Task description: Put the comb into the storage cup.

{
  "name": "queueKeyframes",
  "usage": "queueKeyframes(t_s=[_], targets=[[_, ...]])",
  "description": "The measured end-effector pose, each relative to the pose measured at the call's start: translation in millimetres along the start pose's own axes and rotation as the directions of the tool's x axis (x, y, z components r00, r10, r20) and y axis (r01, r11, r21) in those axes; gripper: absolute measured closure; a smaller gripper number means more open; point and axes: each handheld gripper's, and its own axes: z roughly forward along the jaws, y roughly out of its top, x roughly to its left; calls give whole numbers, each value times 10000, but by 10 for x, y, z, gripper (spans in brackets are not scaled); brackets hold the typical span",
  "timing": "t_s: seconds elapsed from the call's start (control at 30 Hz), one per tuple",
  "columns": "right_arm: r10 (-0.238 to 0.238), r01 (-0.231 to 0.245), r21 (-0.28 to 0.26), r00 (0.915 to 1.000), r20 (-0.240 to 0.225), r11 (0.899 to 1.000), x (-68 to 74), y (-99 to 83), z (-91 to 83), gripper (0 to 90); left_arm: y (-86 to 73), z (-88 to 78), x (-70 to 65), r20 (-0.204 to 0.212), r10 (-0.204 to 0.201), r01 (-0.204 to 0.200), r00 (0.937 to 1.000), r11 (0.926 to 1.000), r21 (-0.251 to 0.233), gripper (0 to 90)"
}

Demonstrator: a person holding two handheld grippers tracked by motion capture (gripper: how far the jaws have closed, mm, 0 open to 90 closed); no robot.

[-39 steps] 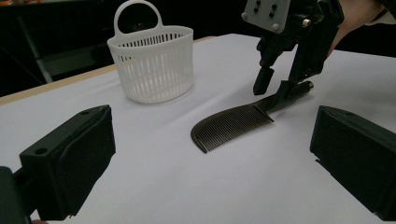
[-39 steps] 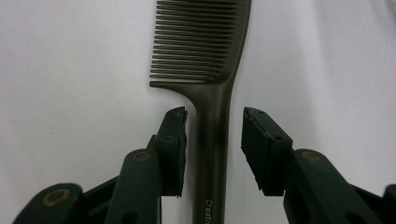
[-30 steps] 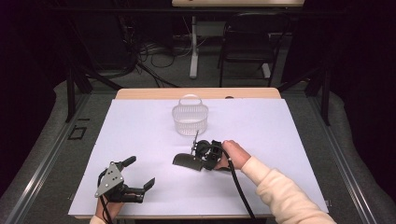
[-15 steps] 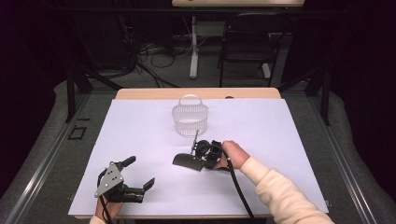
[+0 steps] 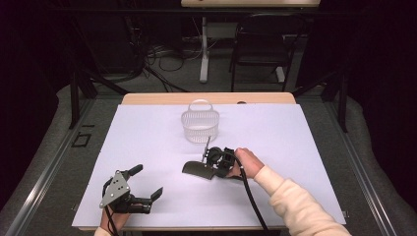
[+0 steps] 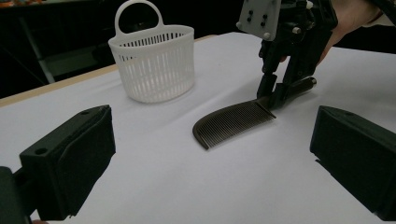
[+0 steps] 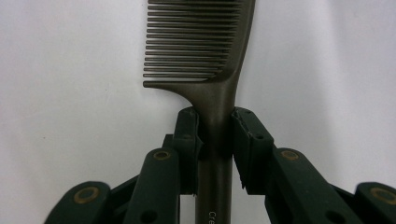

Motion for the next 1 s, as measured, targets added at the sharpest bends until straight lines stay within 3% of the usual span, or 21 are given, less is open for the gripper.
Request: queueKeyframes(t_s=[1.0], targets=[[441, -434, -1024, 9990, 51, 9938, -37, -204, -261, 724, -3, 5, 3, 18, -36, 35, 10000, 10000, 36, 1]])
